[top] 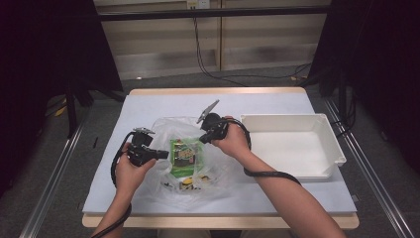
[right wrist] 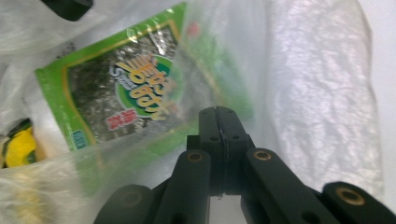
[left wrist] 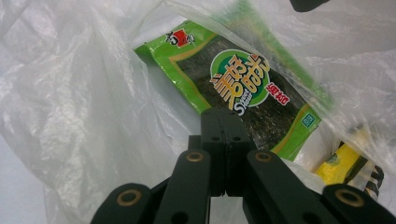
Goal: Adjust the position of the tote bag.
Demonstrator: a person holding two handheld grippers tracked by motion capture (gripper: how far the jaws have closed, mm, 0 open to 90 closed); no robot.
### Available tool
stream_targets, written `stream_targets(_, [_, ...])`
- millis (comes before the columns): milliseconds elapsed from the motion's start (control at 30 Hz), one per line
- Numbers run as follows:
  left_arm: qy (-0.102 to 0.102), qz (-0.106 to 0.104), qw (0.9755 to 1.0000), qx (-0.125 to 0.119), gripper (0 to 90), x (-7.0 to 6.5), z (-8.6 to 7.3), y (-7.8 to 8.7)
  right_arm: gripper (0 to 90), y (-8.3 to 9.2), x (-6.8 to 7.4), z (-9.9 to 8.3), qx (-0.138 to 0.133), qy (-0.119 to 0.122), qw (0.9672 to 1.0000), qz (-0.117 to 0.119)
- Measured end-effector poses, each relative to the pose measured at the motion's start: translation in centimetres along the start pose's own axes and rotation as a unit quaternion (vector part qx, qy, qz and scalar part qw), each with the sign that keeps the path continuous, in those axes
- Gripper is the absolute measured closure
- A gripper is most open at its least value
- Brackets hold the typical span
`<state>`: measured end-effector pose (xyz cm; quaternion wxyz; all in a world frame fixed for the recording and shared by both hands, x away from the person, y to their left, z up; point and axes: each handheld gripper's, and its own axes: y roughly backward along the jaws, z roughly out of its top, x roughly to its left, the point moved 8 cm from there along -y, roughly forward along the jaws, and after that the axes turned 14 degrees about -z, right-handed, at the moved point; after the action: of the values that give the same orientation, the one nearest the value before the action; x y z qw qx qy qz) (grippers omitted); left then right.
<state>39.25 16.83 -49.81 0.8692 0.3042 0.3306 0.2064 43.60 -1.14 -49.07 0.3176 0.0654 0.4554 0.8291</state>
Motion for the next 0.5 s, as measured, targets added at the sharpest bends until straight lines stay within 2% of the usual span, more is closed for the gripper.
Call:
stream_targets(100, [0.002, 0.001, 1.0000, 0.000, 90.0, 0.2, 0.0, -0.1, 89.9, 0.0, -0.4, 0.2, -0.004, -0.003, 1.0000, -0.001])
stream_targets(200, [0.009, 0.002, 1.0000, -0.004, 90.0, 0.2, 0.0, -0.4, 89.9, -0.4, -0.8, 0.1, 0.010, -0.002, 0.9999, -0.009])
stream_targets(500, [0.004, 0.003, 1.0000, 0.004, 90.0, 0.4, -0.1, -0.1, 90.0, -0.3, -2.1, 0.2, 0.012, -0.013, 0.9997, -0.019])
